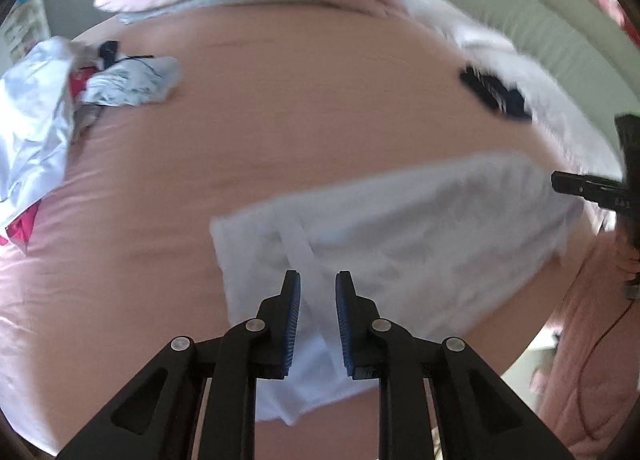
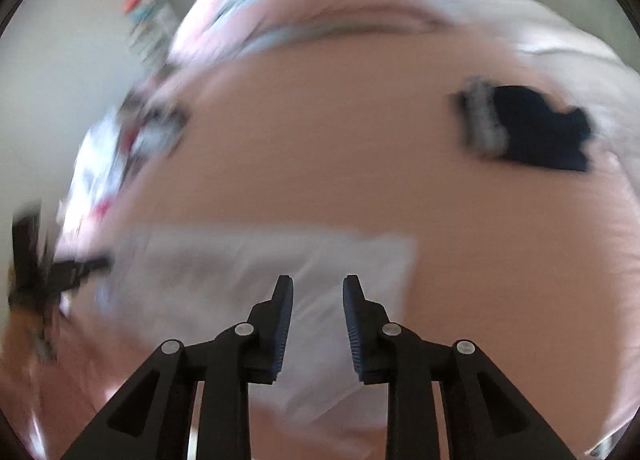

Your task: Fold clothes

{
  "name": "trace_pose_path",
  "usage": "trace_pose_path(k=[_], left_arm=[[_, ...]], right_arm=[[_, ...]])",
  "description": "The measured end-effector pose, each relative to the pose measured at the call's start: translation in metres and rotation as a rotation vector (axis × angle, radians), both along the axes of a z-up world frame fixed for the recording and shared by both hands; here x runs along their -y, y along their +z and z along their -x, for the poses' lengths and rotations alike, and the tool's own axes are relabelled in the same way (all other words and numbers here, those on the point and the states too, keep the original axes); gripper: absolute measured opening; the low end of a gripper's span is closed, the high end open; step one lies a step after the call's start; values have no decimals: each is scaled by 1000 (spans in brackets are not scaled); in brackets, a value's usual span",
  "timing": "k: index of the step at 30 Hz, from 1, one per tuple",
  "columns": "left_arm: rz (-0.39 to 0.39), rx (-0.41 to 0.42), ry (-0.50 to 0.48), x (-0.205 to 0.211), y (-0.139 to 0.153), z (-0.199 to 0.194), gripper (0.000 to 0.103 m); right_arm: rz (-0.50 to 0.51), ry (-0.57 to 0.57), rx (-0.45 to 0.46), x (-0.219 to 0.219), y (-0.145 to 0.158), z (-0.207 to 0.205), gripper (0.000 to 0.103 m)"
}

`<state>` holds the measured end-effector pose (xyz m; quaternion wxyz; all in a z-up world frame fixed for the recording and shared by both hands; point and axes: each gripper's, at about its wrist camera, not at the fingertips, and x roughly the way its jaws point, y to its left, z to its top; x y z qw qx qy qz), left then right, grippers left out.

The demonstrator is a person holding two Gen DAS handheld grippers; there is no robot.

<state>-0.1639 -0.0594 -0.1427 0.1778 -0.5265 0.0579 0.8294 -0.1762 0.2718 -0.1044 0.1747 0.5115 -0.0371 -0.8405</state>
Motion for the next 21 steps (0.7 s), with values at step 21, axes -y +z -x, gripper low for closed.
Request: trace_pose_path(k=[21], left_arm=[[85,40,-199,-67,-22,-8,22]], right_arm=[[-110,50,117,59,-39,-8,25]])
